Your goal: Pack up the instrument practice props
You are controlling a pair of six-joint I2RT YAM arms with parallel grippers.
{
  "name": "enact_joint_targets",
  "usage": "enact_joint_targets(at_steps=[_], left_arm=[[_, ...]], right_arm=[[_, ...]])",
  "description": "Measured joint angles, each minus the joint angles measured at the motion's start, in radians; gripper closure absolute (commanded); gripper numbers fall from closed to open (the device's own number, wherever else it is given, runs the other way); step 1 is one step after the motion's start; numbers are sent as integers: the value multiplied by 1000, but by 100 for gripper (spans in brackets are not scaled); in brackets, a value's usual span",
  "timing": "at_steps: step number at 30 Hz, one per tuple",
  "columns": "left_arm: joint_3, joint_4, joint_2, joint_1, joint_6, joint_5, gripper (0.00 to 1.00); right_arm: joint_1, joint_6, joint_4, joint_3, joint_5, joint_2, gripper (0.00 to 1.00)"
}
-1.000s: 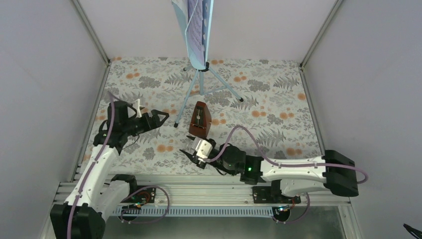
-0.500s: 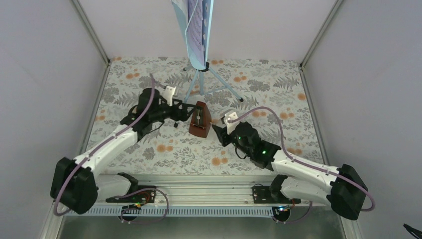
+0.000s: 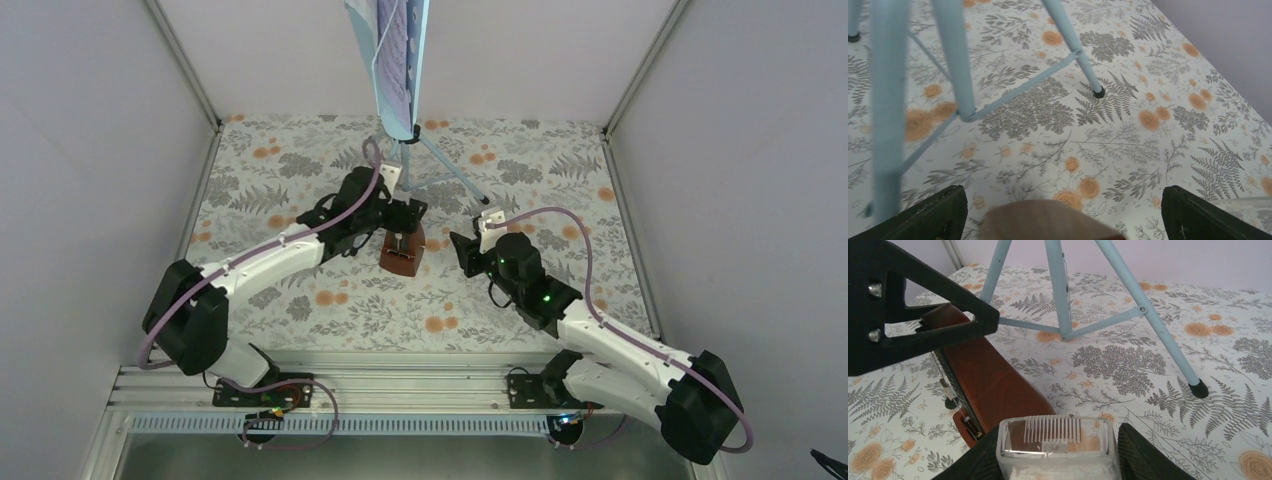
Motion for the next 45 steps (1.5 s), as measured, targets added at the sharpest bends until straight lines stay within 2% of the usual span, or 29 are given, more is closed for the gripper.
enact_joint_targets(at_steps=[6, 13, 18, 23, 26, 28, 33, 39, 45], left_arm=[[74, -55, 65, -83, -15, -114, 19], [93, -140, 73, -122, -56, -254, 35], [104, -195, 73, -159, -91, -340, 52], [120, -243, 73, -187, -149, -414, 53], [156, -338, 82, -226, -220, -493, 54], [191, -407, 98, -253, -280, -541, 52], [298, -592, 158, -303, -453, -639, 41], [322, -725, 182, -353, -547, -671, 3], [296, -695, 142, -371, -505, -630, 0]], right_arm=[[-11, 0, -2, -17, -8, -11, 53], [-17, -1, -2, -17, -6, -25, 53], [-18, 0, -6, -17, -5, -40, 53], [-18, 0, -17, -16, 14, -74, 53], [-18, -1, -38, -10, 33, -85, 53], [-18, -1, -54, -3, 45, -92, 53], [-18, 0, -76, 8, 51, -112, 53], [-18, -1, -84, 12, 35, -115, 52], [-18, -1, -89, 12, 16, -124, 51]])
